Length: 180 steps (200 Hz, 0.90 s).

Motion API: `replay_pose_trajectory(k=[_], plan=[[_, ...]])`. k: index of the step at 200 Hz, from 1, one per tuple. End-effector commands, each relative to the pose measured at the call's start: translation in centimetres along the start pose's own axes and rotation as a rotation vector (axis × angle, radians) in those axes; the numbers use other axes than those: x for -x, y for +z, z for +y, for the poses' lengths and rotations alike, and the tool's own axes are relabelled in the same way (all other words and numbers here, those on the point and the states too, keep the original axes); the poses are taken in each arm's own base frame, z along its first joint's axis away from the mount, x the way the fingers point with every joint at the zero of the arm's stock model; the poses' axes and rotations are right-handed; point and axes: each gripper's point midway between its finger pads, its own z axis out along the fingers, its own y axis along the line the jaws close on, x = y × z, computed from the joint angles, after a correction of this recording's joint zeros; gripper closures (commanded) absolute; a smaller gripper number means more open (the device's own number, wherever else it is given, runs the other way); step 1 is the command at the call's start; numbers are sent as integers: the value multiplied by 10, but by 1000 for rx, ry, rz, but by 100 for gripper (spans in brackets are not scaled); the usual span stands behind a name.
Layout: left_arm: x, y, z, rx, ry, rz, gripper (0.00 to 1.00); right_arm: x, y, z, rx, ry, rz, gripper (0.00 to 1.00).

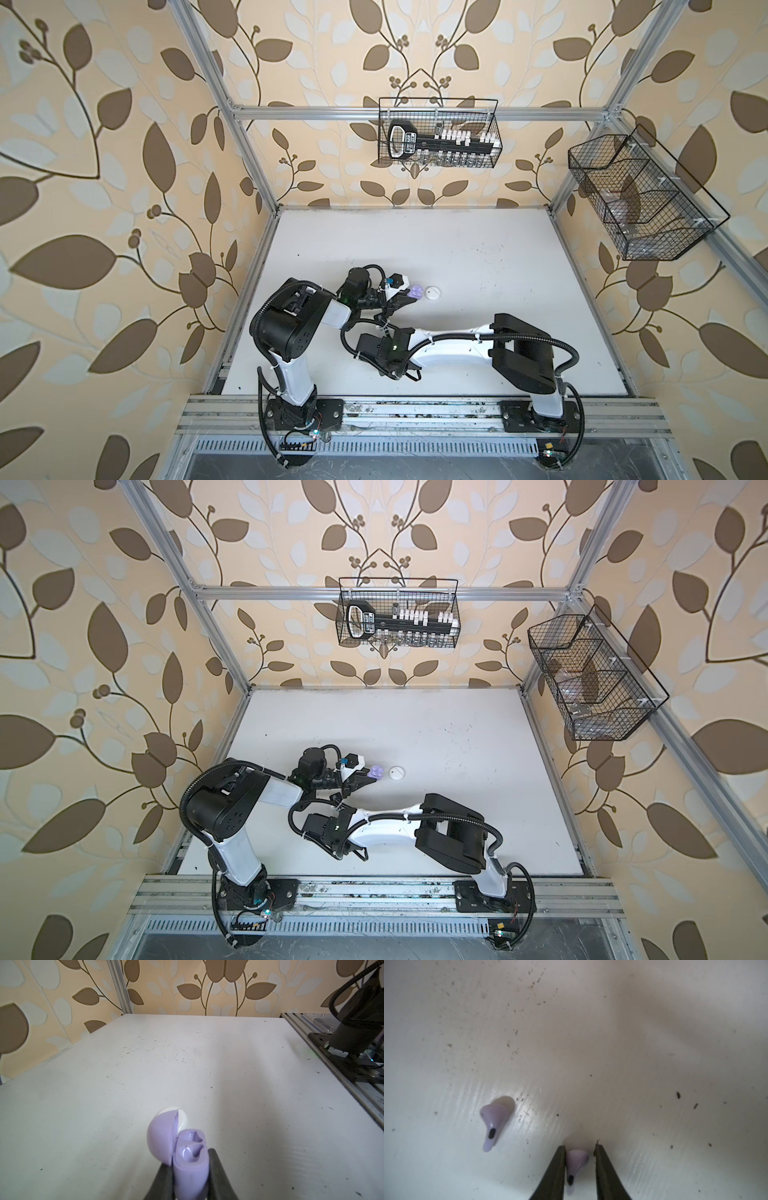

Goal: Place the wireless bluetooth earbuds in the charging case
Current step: 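Lower the open right gripper around one lavender earbud on the table, then close the right gripper on the lavender earbud and lift it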

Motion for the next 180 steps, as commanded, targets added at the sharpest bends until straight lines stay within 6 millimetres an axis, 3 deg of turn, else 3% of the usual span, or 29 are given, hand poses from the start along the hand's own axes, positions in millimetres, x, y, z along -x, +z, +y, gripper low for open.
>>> replay_pose_trajectory(k=[1,180], plan=[[6,-2,5,0,13,-25,99,-15,8,-16,-42,-39,54,74],[6,-2,5,2,14,-25,99,-21,11,-9,-6,-5,62,74]])
